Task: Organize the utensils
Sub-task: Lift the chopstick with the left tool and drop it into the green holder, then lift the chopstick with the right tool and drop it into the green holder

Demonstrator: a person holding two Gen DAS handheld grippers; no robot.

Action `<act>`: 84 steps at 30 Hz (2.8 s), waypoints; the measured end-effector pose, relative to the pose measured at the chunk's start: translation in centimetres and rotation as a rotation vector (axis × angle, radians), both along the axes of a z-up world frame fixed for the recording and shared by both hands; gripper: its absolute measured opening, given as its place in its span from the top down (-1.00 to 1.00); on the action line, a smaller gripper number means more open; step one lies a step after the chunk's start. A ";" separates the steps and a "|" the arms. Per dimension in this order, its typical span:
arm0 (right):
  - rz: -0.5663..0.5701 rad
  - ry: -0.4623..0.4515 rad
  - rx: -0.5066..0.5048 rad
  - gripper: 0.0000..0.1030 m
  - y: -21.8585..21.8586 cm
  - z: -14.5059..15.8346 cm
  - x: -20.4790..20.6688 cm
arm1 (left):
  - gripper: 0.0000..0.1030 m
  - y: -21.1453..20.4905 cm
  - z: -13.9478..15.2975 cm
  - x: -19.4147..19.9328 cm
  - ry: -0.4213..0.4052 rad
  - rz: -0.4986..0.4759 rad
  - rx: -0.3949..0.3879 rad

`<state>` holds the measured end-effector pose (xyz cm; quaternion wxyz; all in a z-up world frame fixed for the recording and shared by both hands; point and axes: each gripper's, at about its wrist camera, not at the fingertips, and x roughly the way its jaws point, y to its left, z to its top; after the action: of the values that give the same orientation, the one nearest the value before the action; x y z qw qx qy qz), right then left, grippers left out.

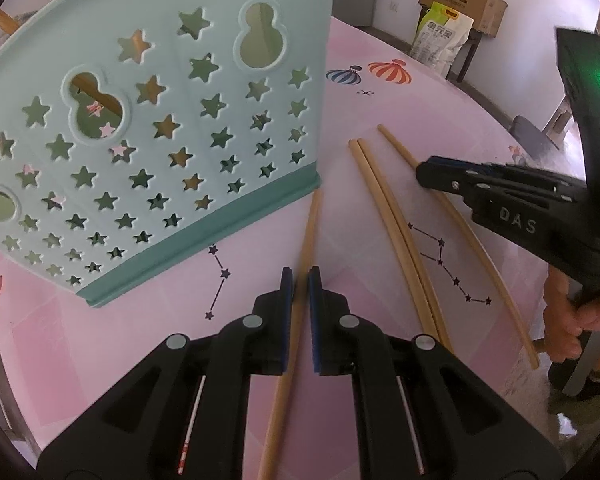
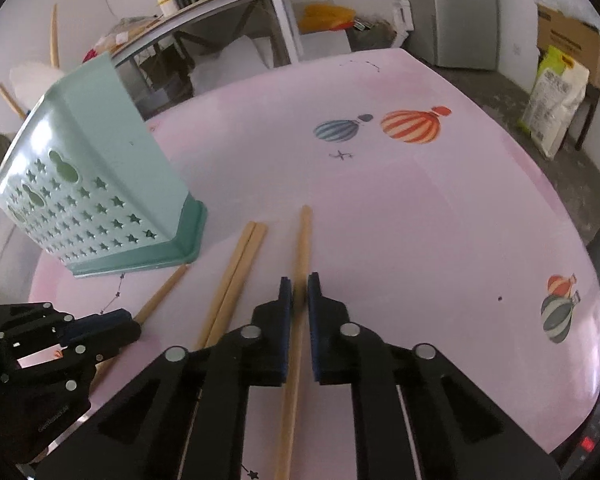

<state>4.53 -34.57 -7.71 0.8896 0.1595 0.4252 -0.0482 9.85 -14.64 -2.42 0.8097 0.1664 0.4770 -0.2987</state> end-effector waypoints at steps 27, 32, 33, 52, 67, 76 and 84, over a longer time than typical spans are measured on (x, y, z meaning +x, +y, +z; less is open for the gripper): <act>-0.038 -0.015 0.076 0.86 0.0 -0.4 -2.8 | 0.92 6.6 11.3 -2.5 -0.173 0.035 -0.330; -0.040 -0.013 0.069 0.86 0.1 -0.4 -2.7 | 0.92 9.9 16.4 -3.0 -0.290 0.073 -0.455; -0.041 -0.013 0.069 0.86 0.0 -0.4 -2.7 | 0.92 10.4 17.5 -3.0 -0.320 0.080 -0.480; -0.037 -0.015 0.077 0.86 -0.3 -0.3 -2.6 | 0.92 12.3 27.2 -0.9 -0.623 0.186 -0.655; 0.026 0.017 0.092 0.70 -0.8 -0.1 -1.3 | 0.47 13.6 17.8 -0.4 -0.466 0.252 -0.562; 0.074 0.075 -0.107 0.67 0.8 0.6 2.3 | 0.42 16.5 16.9 -3.4 -0.492 0.244 -0.576; 0.052 0.036 -0.078 0.88 0.7 1.6 2.0 | 0.42 15.2 14.2 -5.6 -0.377 0.150 -0.588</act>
<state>6.51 -33.90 -6.09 0.8883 0.1129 0.4430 -0.0443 4.26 0.59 11.83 0.9164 -0.0570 0.2236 -0.3270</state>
